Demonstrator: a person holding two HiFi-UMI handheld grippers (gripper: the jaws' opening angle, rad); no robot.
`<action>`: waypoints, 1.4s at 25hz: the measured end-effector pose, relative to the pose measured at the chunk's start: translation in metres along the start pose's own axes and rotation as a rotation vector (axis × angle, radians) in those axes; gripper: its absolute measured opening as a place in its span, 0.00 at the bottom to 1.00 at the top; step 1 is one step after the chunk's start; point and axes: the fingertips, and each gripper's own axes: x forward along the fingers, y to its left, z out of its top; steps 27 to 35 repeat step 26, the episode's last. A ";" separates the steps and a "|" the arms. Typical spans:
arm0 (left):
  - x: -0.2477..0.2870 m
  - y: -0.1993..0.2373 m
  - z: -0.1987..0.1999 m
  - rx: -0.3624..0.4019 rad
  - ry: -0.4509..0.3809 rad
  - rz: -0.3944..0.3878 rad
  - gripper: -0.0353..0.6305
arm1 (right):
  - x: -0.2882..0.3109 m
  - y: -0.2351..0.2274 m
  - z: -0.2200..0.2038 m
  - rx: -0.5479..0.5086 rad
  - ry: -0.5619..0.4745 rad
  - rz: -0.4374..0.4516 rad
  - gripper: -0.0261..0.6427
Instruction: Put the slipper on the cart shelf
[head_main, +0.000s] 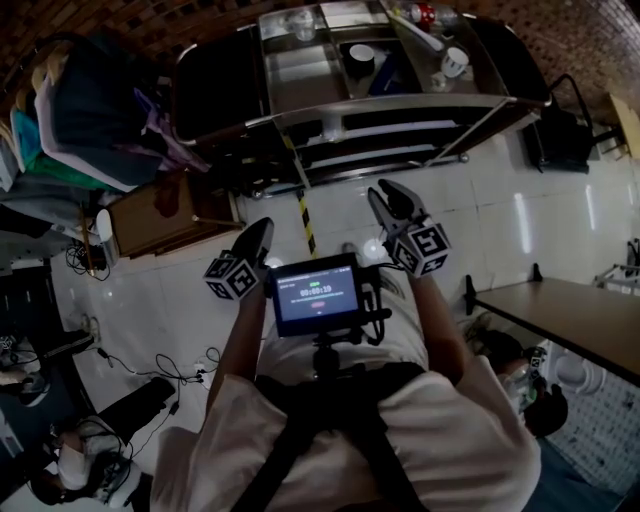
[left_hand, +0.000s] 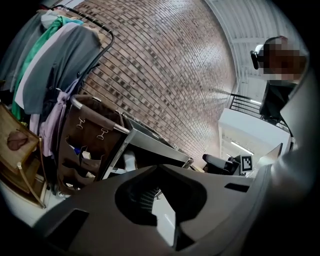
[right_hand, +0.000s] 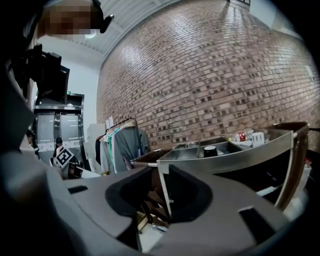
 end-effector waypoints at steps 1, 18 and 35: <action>0.001 0.001 -0.001 -0.005 0.003 0.004 0.05 | 0.001 -0.001 -0.001 -0.011 0.004 -0.003 0.21; 0.043 -0.012 -0.028 -0.050 0.080 -0.013 0.05 | -0.010 -0.032 -0.015 0.019 0.000 -0.031 0.21; 0.092 -0.013 -0.045 -0.190 0.065 -0.071 0.05 | -0.029 -0.069 -0.020 0.031 0.008 -0.065 0.21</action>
